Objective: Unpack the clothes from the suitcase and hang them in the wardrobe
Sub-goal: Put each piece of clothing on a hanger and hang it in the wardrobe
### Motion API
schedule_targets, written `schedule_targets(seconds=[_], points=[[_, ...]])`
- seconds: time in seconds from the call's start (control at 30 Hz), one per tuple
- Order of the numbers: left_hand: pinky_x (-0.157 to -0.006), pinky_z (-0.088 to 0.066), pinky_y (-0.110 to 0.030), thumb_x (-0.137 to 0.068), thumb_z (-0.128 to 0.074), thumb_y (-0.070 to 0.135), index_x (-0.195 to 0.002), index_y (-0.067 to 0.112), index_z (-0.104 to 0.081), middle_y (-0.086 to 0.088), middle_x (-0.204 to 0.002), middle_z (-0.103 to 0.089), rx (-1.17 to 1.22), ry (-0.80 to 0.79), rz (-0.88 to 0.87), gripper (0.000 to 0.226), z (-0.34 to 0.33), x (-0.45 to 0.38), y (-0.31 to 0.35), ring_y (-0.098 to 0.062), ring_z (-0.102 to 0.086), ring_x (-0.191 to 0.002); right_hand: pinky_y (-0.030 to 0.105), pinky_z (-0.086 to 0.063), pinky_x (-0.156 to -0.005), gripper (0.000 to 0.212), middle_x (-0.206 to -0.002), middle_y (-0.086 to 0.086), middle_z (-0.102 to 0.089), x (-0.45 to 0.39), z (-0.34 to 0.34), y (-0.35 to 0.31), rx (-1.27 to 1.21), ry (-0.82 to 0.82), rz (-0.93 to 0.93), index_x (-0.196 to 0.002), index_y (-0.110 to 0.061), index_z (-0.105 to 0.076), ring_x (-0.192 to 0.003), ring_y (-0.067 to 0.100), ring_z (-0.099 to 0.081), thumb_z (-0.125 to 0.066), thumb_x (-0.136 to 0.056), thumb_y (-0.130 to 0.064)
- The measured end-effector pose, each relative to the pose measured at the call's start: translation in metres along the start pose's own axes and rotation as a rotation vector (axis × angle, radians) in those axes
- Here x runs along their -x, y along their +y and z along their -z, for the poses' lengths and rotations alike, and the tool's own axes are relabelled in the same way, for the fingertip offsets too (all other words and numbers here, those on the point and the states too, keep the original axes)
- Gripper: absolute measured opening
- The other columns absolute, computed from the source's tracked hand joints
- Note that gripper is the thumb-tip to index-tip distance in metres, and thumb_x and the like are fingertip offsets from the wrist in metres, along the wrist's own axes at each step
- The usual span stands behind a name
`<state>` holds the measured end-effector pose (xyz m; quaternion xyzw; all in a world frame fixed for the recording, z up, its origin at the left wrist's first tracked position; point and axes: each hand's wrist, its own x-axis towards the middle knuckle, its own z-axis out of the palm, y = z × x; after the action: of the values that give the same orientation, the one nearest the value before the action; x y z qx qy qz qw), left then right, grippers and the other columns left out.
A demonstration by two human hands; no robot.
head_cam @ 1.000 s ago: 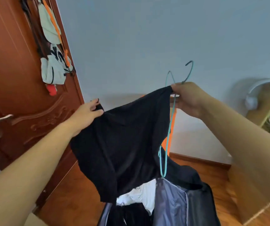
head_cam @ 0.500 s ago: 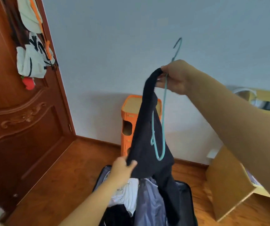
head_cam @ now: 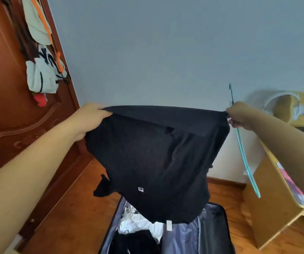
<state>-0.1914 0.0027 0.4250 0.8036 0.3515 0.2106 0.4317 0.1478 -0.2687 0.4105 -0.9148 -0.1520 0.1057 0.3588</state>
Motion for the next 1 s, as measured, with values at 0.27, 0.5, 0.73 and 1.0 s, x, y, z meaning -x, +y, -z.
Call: schedule_targets(seconds=[0.27,0.5,0.73,1.0], points=[[-0.061,-0.054,-0.022,-0.091,-0.069,0.018,-0.084,0.015,-0.077,0.0,-0.079,-0.076,-0.102,-0.292,-0.175,0.01,-0.049,0.002,0.073,-0.015,-0.071,-0.074,0.022,-0.039,-0.053,0.035,-0.108,-0.004,-0.073,0.112,-0.059,-0.074,-0.41,-0.48,0.444,-0.122,-0.017,-0.068,-0.074,0.003,-0.059,-0.075,-0.087,-0.018],[-0.093,-0.056,-0.026,-0.087,-0.079,0.012,-0.134,0.029,-0.048,0.006,-0.125,-0.066,0.308,-0.329,-0.205,0.059,-0.096,0.027,-0.028,-0.008,-0.067,-0.11,0.031,-0.049,-0.063,0.016,-0.082,0.008,-0.068,0.119,-0.102,-0.105,-0.819,-0.339,0.288,-0.096,-0.012,-0.069,-0.071,0.021,-0.061,-0.071,-0.087,-0.025],[-0.076,-0.055,-0.031,-0.097,-0.056,0.015,-0.097,0.03,-0.071,0.008,-0.093,-0.074,-0.226,-0.286,0.216,0.022,-0.151,0.06,-0.238,-0.017,-0.069,-0.088,0.019,-0.027,-0.041,0.014,-0.074,0.002,-0.047,0.073,-0.043,-0.108,-0.818,-0.142,0.164,-0.086,-0.019,-0.055,-0.041,0.008,-0.031,-0.067,-0.093,-0.017],[-0.078,-0.054,-0.041,-0.099,-0.062,0.027,-0.083,0.017,-0.069,-0.009,-0.086,-0.072,-0.23,0.103,0.319,0.021,-0.078,0.033,-0.221,-0.034,-0.069,-0.088,0.021,-0.039,-0.043,0.024,-0.09,0.013,-0.057,0.02,-0.049,-0.008,-0.598,0.068,-0.064,-0.089,-0.014,-0.06,-0.072,0.024,-0.054,-0.08,-0.075,-0.015]])
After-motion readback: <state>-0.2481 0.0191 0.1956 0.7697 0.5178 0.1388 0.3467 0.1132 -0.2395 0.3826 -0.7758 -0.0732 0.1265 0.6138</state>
